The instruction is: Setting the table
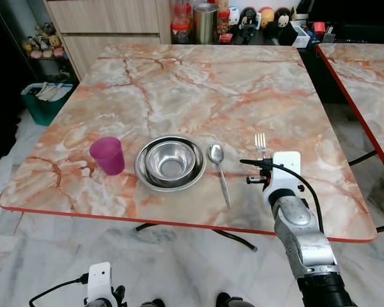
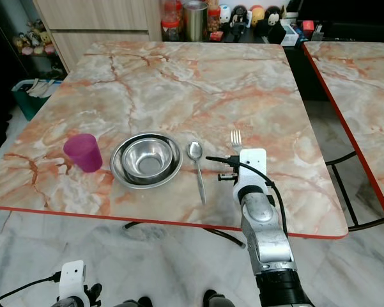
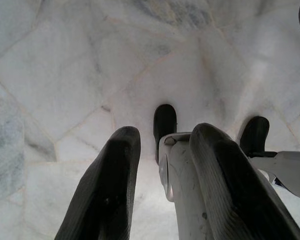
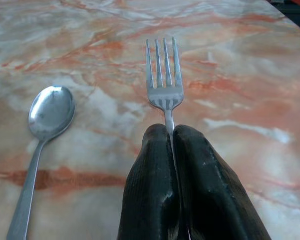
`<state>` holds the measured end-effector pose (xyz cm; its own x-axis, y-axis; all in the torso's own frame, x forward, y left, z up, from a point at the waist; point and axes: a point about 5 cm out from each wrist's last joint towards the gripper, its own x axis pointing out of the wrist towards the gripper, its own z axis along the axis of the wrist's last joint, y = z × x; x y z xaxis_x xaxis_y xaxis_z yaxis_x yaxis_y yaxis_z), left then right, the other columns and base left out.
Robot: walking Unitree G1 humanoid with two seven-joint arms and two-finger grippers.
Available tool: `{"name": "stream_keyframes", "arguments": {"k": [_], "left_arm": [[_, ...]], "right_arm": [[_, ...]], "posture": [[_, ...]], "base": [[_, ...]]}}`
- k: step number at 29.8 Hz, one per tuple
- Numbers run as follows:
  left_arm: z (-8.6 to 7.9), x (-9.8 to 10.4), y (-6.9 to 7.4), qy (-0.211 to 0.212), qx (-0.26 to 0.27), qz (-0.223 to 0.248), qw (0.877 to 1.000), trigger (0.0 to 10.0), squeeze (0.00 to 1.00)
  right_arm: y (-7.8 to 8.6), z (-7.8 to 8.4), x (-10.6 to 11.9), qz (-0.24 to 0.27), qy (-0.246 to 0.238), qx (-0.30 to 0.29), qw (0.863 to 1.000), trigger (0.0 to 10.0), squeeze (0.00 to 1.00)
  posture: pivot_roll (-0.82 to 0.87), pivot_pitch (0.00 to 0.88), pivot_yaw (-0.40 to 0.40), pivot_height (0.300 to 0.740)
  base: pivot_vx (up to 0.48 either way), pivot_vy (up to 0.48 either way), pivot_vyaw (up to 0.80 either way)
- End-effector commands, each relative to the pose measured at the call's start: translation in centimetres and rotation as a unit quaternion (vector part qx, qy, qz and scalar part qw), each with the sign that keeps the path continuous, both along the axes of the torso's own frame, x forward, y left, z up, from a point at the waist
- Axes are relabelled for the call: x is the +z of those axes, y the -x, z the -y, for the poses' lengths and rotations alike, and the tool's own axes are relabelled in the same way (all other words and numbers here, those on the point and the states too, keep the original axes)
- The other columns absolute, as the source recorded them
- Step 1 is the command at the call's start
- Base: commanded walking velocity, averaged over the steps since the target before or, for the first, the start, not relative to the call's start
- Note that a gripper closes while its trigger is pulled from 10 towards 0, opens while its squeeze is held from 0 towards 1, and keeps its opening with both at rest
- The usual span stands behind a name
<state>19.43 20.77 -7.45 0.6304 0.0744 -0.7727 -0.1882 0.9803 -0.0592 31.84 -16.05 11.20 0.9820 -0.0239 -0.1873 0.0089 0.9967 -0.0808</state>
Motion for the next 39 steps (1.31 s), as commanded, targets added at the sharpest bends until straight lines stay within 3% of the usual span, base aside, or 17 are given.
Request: {"name": "stream_keyframes", "arguments": {"k": [1,15,39], "left_arm": [[-0.1,-0.5,0.9,0.001,0.002,-0.021,1.0,10.0,0.0],[0.0,-0.5,0.9,-0.003,0.001,-0.021,1.0,10.0,0.0],[0.0,-0.6,1.0,-0.009,0.003,-0.027,1.0,10.0,0.0]], "right_arm": [[-0.1,-0.1,0.0,0.005,-0.003,0.005,1.0,10.0,0.0],[-1.8,-0.2,0.6,0.026,-0.005,0.019,0.999,10.0,0.0],[-2.9,-0.2,0.5,0.031,-0.013,0.022,0.999,10.0,0.0]], "posture": [[-0.01,0.17,0.022,0.74],[-0.01,0.156,0.017,0.74],[-0.01,0.167,0.016,0.74]], "base": [[0.0,0.0,0.0],[0.0,0.0,0.0],[0.0,0.0,0.0]]}}
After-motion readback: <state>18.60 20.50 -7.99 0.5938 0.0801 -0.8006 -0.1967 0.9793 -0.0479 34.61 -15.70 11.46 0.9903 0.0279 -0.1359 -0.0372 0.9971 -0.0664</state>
